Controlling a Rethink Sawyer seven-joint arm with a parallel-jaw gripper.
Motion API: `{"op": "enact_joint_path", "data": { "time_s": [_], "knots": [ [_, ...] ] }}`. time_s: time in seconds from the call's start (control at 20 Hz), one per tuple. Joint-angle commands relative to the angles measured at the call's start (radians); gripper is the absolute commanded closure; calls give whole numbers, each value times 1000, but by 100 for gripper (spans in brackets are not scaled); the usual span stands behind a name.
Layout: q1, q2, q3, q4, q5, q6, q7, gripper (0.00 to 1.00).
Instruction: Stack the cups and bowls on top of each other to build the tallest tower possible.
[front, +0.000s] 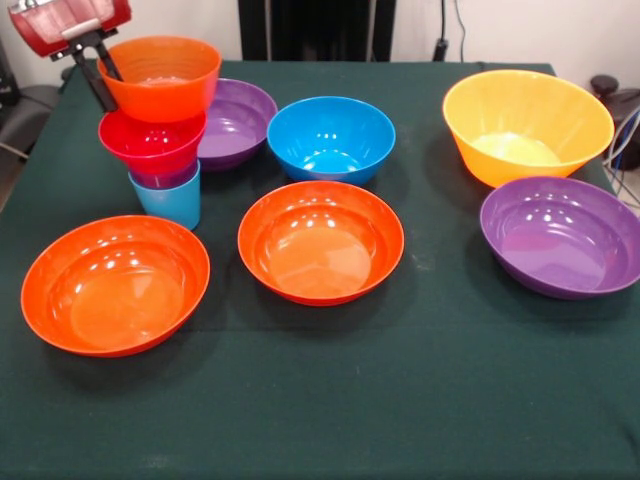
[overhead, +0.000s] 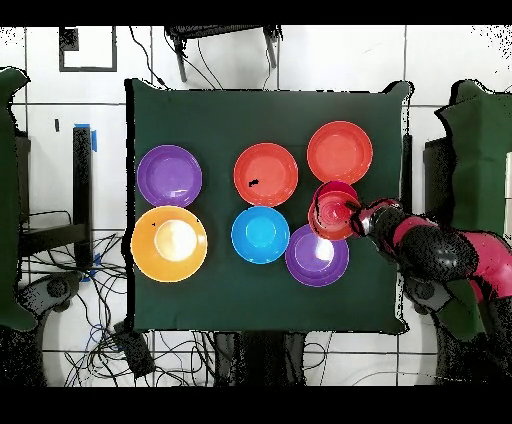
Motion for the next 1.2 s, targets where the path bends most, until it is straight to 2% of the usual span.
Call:
{"op": "enact_joint_path", "data": {
  "time_s": [0.05,1.2],
  "knots": [
    [83,37,-39,-82,-6,138,-355,100],
    [129,63,-41,-157,24,217,-413,100]
  ]
}}
